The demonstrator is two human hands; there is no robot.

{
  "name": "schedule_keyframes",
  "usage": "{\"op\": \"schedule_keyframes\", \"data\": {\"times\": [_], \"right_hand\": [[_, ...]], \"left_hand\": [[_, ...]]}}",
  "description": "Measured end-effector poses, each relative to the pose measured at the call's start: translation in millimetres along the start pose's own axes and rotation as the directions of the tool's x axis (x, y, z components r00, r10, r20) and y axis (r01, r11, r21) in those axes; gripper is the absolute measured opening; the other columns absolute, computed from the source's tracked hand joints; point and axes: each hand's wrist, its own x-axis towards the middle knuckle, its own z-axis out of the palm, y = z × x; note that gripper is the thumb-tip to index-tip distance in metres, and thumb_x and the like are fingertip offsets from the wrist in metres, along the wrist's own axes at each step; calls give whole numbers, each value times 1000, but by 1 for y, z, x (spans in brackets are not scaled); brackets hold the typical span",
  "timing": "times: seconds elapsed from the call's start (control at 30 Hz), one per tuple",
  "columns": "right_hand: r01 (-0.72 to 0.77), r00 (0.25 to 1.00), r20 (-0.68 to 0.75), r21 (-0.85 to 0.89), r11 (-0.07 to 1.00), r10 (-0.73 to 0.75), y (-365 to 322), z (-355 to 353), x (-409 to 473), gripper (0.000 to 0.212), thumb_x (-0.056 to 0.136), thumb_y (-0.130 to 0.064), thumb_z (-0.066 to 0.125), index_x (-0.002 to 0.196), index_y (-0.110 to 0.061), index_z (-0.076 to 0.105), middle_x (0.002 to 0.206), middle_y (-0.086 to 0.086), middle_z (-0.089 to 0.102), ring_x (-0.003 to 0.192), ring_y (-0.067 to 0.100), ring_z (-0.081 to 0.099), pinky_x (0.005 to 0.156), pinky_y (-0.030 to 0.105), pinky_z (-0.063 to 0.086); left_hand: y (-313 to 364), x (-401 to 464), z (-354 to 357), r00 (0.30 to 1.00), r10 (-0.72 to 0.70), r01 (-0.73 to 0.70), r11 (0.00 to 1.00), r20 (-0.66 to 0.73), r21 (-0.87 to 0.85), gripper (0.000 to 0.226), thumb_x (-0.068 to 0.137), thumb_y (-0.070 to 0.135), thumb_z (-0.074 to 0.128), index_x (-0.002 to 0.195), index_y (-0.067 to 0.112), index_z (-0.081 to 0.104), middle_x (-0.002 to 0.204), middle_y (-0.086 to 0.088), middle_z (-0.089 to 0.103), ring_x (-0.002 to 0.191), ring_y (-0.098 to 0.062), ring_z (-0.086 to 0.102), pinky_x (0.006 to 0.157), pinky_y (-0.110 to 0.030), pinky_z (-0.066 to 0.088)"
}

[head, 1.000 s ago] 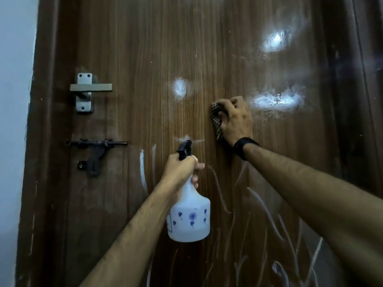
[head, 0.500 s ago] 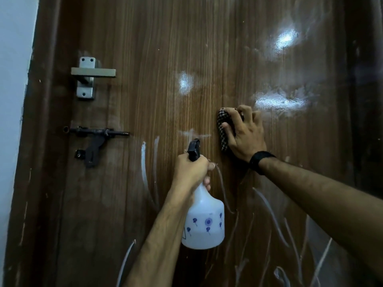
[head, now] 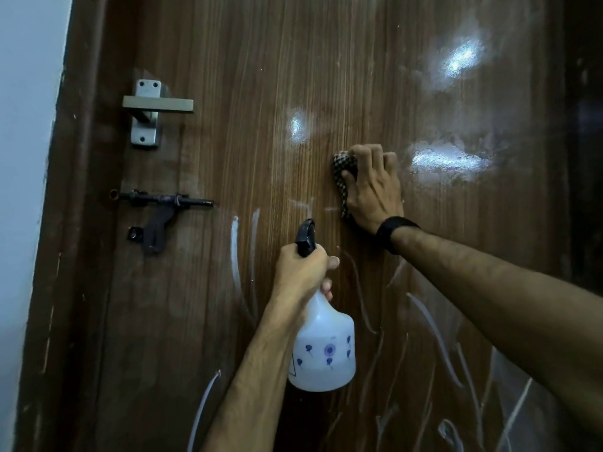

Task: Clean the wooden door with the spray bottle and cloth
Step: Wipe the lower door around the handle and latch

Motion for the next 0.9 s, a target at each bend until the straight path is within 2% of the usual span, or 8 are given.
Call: {"op": "schedule_keyframes", "data": {"times": [0.1,0.2,0.37,0.47,0.57,0.7,0.8,0.9], "right_hand": [[142,990,-3,-1,990,-142,-7,5,-28,29,96,-22,54,121,-19,39,120,9,42,98,25,34,82,42,45],[241,970,41,19,970,-241,-17,9,-59,26,96,-20,57,118,-16,43,121,7,41,97,25,36,80,42,46],[181,982,45,55,982,-184,-26,15,-53,34,95,-18,59,123,-17,39,120,13,50,97,28,40,85,41,42],[87,996,13,16,996,-88,-37,20,-12,31,96,-22,52,125,-14,44,121,14,51,98,28,40,88,43,44],[53,998,16,7,999,-53,-44,24,-2,30,99,-25,48,127,-12,50,126,13,49,104,26,38,91,45,43],[258,964,62,-11,966,-257,-40,19,-36,35,101,-25,47,134,-11,49,129,12,51,107,29,44,93,45,42],[309,950,51,-33,950,-307,-36,21,-67,43,104,-19,49,145,-7,46,139,12,52,124,30,48,108,43,40],[272,956,102,53,961,-276,-36,20,-92,51,105,-15,45,154,-8,35,154,10,43,142,28,38,120,41,30]], "left_hand": [[-9,-3,-13,999,-9,7,999,43,44,11,94,4,60,91,14,58,46,8,53,40,-8,45,45,-27,44],[-20,-8,-24,997,-27,20,995,76,98,14,93,2,60,86,14,57,50,6,52,40,-9,45,46,-28,43],[-25,-10,-39,993,-75,66,993,87,99,15,91,0,62,87,12,55,73,-8,53,42,-9,45,46,-27,44],[-26,-9,-45,993,-70,61,994,99,85,13,91,0,63,88,12,57,69,-3,56,43,-8,47,47,-27,44],[-24,-10,-48,992,-73,65,995,104,75,12,91,1,63,91,12,57,68,0,57,44,-8,47,48,-26,44],[-20,-12,-51,993,-79,72,995,89,69,15,90,-1,63,89,12,55,67,1,59,43,-9,45,46,-27,44],[-17,-14,-55,993,-91,86,994,79,59,16,90,-1,63,89,13,56,74,-3,59,43,-9,44,45,-26,44],[-17,-17,-58,993,-95,91,994,71,55,17,90,-3,62,88,12,56,70,-2,58,42,-10,43,44,-26,44]]}}
